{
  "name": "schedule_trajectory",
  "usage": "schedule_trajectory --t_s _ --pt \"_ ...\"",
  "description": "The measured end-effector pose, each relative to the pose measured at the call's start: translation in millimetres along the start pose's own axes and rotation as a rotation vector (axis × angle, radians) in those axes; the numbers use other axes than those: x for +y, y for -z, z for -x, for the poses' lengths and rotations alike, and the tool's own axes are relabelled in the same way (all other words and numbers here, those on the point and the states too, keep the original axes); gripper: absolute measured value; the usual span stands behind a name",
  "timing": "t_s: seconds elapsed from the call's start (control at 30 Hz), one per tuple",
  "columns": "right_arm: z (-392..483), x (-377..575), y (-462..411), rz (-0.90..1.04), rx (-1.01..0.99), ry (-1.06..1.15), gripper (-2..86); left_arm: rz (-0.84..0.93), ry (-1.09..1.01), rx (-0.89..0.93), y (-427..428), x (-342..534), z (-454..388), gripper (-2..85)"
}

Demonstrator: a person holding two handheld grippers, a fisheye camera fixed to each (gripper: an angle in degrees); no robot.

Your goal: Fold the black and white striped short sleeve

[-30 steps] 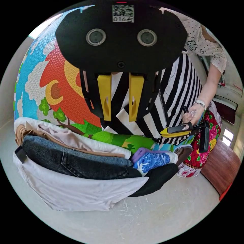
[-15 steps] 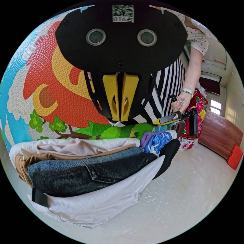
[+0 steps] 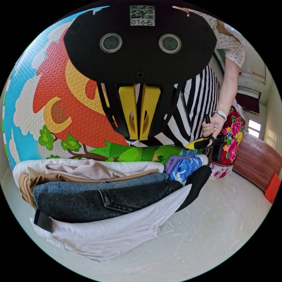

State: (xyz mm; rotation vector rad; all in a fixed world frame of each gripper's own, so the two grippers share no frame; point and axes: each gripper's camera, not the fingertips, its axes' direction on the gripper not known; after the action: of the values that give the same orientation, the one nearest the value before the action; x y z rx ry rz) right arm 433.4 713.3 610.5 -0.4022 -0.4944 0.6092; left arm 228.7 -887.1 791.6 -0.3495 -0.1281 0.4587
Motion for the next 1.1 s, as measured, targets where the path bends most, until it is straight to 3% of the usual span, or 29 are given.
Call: schedule_trajectory --t_s 0.17,0.3,0.7,0.97,1.1 --pt "-1 -5 2 -0.003 0.01 0.012 0.3 0.024 -0.01 -0.041 -6 1 7 4.8" --pt "0 -8 5 -0.004 0.01 0.013 0.4 0.025 0.005 -0.079 -13 6 13 0.2" --pt "11 -17 26 0.006 0.0 0.007 0.5 0.056 0.012 -0.23 -18 21 18 -1.0" --pt "35 -12 73 -0.014 0.005 0.055 1.0 0.073 0.046 -0.016 14 62 32 -1.0" --pt "52 -7 110 -0.139 0.053 0.008 0.6 -0.024 0.014 -0.103 48 99 18 -1.0"
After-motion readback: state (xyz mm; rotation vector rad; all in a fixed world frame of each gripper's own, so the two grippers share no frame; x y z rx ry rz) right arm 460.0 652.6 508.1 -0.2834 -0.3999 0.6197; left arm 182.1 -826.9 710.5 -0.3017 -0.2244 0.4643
